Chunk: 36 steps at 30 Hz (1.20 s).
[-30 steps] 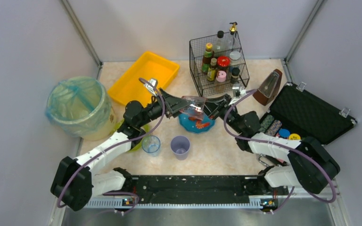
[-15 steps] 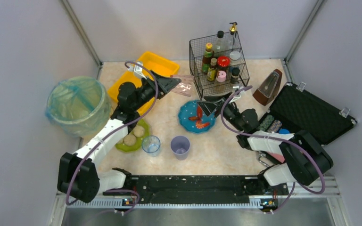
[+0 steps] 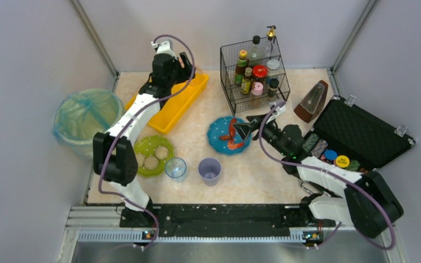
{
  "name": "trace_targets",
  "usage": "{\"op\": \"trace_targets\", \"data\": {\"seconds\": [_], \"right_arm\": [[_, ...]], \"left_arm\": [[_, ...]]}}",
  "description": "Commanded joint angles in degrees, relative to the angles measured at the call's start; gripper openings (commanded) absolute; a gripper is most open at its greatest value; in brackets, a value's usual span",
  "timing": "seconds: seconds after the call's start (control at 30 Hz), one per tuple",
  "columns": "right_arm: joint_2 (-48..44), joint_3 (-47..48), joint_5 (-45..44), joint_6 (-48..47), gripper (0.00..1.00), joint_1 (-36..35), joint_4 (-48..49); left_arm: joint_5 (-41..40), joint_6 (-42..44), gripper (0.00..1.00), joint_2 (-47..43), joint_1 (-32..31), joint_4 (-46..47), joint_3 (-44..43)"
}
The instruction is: Clear the kitchen counter
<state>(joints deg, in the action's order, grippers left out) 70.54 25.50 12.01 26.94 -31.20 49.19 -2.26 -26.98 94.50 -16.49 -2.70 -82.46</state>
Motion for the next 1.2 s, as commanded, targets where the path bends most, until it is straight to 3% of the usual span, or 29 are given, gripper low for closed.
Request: {"op": "trace_targets", "data": {"seconds": [0.0, 0.23, 0.47, 0.93, 1.17], "right_arm": [[-7.5, -0.2, -4.0, -8.7, 0.84, 0.5, -9.1], [-14.0, -4.8, -8.7, -12.1, 0.86, 0.5, -9.6], [-11.8, -5.6, -11.2, -13.2, 0.87, 0.5, -8.5], [-6.7, -5.0, -10.6, -13.3, 0.87, 0.5, -7.8], [-6.6, -5.0, -10.7, -13.6, 0.88, 0.5, -7.8]], "left_arm": [[-7.0, 8.6, 0.00, 8.6, 2.4, -4.4, -9.5], [-8.0, 10.0, 0.00, 22.9, 6.6, -5.9, -22.2], [-9.5, 13.8, 0.04, 35.4, 9.6, -6.0, -33.0], [-5.6, 15.9, 0.40, 44.8, 12.3, 2.1, -38.4], [-6.4, 17.9, 0.78, 44.7, 12.4, 4.1, -38.4]]}}
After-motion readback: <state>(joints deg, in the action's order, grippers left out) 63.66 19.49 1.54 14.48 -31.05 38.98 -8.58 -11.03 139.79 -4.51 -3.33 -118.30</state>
